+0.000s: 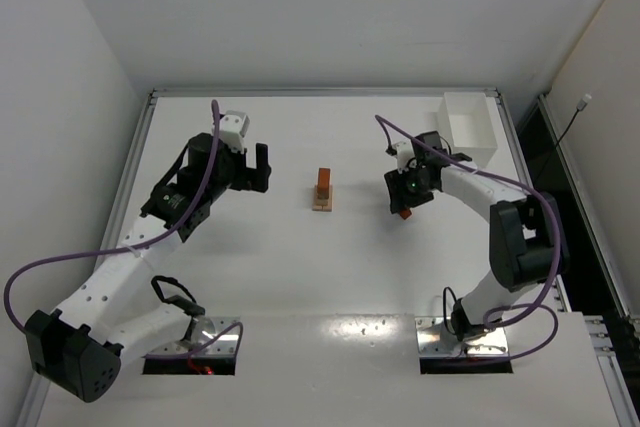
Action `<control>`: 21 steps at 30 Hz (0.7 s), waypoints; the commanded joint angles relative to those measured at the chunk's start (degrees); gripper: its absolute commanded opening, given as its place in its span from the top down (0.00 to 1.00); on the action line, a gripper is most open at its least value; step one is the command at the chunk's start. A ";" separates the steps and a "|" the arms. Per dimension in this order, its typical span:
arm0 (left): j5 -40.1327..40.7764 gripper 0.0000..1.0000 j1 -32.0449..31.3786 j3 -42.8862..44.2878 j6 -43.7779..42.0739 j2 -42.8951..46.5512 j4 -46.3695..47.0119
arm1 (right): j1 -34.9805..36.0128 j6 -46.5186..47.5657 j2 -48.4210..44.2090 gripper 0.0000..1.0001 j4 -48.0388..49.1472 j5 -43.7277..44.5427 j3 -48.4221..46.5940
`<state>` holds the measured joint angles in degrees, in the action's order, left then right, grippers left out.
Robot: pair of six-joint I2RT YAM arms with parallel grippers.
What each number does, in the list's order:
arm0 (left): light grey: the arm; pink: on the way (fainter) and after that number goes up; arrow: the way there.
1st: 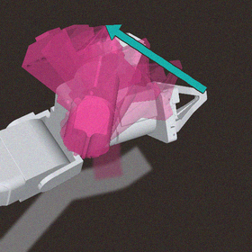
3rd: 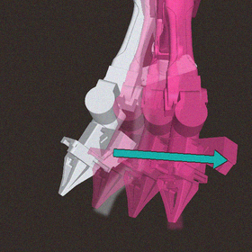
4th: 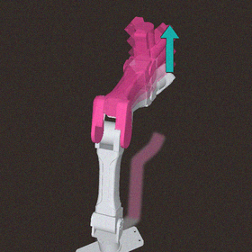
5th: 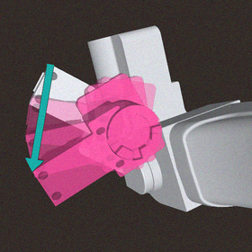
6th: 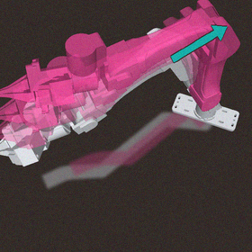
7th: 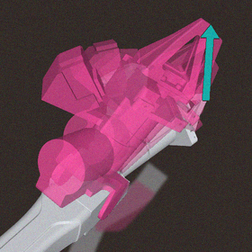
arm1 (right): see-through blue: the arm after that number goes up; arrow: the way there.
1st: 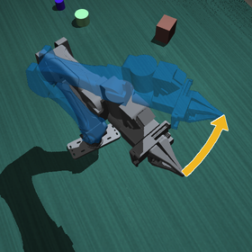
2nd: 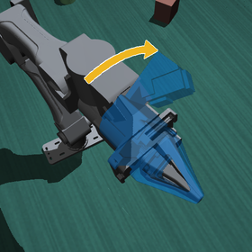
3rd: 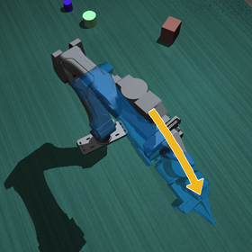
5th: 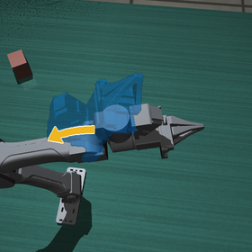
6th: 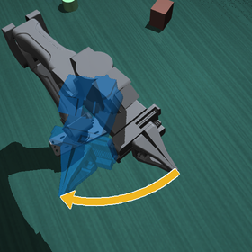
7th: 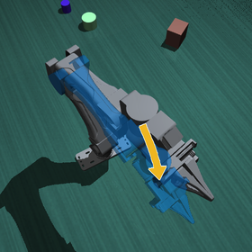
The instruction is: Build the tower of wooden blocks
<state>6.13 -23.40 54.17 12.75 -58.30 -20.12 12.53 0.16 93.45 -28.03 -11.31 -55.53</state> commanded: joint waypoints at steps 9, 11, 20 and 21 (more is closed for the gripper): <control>-2.26 0.01 0.72 1.55 0.87 -0.84 1.49 | -1.37 7.57 2.34 0.51 -1.06 -0.64 -4.58; -2.26 0.01 0.72 1.55 0.87 -0.85 1.49 | -1.37 8.10 3.23 0.50 -1.59 -0.64 -5.11; -2.26 0.01 0.72 2.08 0.87 -1.90 2.01 | -1.37 9.15 7.35 0.47 -2.72 -0.64 -8.45; -2.26 0.01 0.72 2.08 0.35 -1.90 2.01 | -1.37 9.15 7.36 0.47 -2.73 -0.64 -8.46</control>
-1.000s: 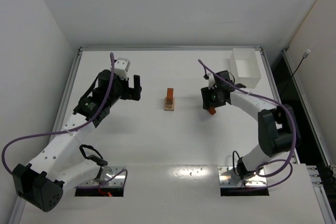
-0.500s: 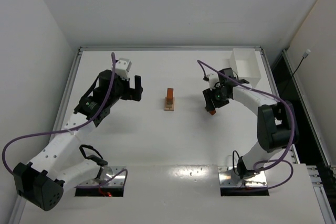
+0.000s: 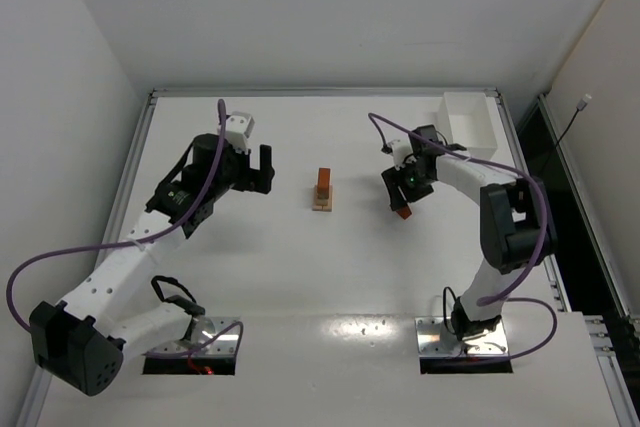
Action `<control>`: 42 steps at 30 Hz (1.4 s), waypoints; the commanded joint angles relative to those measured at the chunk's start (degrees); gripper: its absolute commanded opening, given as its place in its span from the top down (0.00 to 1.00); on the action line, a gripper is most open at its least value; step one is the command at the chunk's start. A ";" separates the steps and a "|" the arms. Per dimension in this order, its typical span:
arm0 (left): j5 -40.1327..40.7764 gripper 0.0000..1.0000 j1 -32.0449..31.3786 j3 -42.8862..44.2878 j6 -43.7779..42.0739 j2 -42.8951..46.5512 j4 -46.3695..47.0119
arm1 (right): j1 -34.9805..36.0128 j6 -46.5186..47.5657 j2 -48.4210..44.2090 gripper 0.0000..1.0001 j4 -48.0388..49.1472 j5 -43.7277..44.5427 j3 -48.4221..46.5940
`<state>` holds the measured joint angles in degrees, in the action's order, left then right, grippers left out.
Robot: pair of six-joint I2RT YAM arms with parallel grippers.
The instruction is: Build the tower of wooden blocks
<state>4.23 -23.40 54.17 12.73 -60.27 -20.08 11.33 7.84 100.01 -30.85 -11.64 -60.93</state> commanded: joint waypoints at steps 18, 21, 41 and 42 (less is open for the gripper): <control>-0.36 0.01 0.72 3.66 0.36 -2.57 2.49 | -0.17 2.54 4.23 0.80 -0.61 3.81 -4.20; -0.36 0.01 0.72 3.66 0.36 -3.19 2.50 | -0.17 1.48 4.23 0.95 -0.61 3.82 -4.20; 6.23 0.01 0.72 -0.73 2.21 0.77 0.92 | 16.16 -45.89 1.59 1.00 -19.77 16.99 -40.48; 6.93 0.01 0.72 -0.73 2.21 1.29 0.92 | 18.61 -46.50 2.47 1.00 -19.77 19.09 -43.89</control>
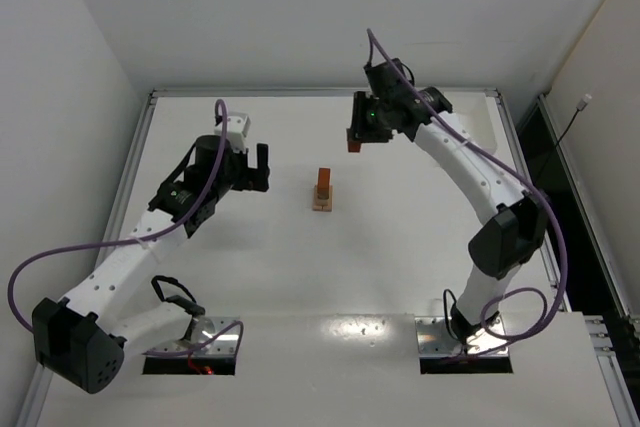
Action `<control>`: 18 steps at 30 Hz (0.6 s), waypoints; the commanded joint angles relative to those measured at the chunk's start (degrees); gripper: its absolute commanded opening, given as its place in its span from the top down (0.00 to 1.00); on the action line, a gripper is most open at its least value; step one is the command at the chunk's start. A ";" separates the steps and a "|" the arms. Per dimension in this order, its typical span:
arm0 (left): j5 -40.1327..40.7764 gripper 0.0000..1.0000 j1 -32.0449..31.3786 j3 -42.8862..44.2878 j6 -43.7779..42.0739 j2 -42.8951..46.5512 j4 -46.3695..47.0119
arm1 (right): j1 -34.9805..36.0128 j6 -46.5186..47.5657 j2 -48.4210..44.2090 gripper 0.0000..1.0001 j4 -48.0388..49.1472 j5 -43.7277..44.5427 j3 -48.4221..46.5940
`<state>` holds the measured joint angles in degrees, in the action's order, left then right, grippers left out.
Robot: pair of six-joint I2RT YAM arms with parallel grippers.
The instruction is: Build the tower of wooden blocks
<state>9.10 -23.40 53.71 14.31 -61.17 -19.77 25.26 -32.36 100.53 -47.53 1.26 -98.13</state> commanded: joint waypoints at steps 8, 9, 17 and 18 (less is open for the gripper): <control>3.11 0.01 1.25 -0.80 0.11 3.86 0.08 | 12.09 -9.03 9.76 1.00 -5.82 9.20 -12.09; 3.11 0.01 1.25 -0.80 0.11 3.86 0.08 | 12.88 -9.04 9.77 1.00 -5.82 9.72 -12.09; 2.59 0.01 2.83 -1.86 0.11 4.92 -0.97 | 13.42 -11.50 13.11 1.00 -6.35 12.18 -12.09; 2.59 0.01 2.83 -1.86 0.11 4.92 -0.97 | 13.42 -12.11 13.72 1.00 -6.35 12.19 -12.09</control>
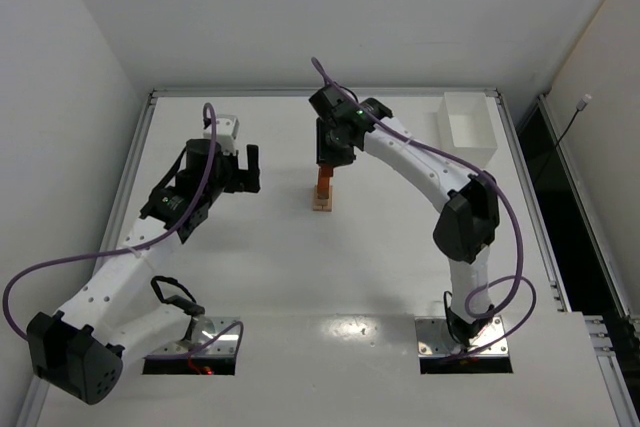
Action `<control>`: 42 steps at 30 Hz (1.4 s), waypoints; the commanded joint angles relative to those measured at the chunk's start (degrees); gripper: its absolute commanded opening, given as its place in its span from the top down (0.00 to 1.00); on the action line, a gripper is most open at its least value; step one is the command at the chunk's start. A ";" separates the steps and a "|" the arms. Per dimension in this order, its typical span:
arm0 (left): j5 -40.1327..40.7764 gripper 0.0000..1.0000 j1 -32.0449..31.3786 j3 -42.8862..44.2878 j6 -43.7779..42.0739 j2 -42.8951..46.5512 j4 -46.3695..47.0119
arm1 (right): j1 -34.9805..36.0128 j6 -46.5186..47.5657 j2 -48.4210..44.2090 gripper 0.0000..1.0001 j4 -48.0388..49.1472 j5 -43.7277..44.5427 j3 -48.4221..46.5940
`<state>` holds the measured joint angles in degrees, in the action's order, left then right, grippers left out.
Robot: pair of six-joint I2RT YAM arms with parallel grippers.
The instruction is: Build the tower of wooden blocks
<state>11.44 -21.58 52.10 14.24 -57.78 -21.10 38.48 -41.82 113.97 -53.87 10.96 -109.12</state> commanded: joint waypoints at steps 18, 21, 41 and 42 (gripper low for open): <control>-0.28 0.01 2.07 -1.30 0.17 2.06 0.36 | 0.72 -9.94 3.35 1.00 -0.54 0.29 0.49; -0.28 0.01 2.07 -1.30 0.17 2.06 0.36 | 0.72 -9.94 3.88 1.00 0.07 0.29 -0.03; -0.81 0.01 2.07 -1.30 -0.35 1.53 0.36 | 1.25 -7.83 5.65 0.67 1.13 2.05 -1.80; -0.81 0.01 2.07 -1.30 -0.35 1.53 0.36 | 1.25 -7.83 5.65 0.58 1.65 2.05 -1.80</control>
<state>10.92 -20.18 51.11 14.02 -56.97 -21.41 39.24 -50.02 119.48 -54.00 11.99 -108.90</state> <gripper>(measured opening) 0.992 0.355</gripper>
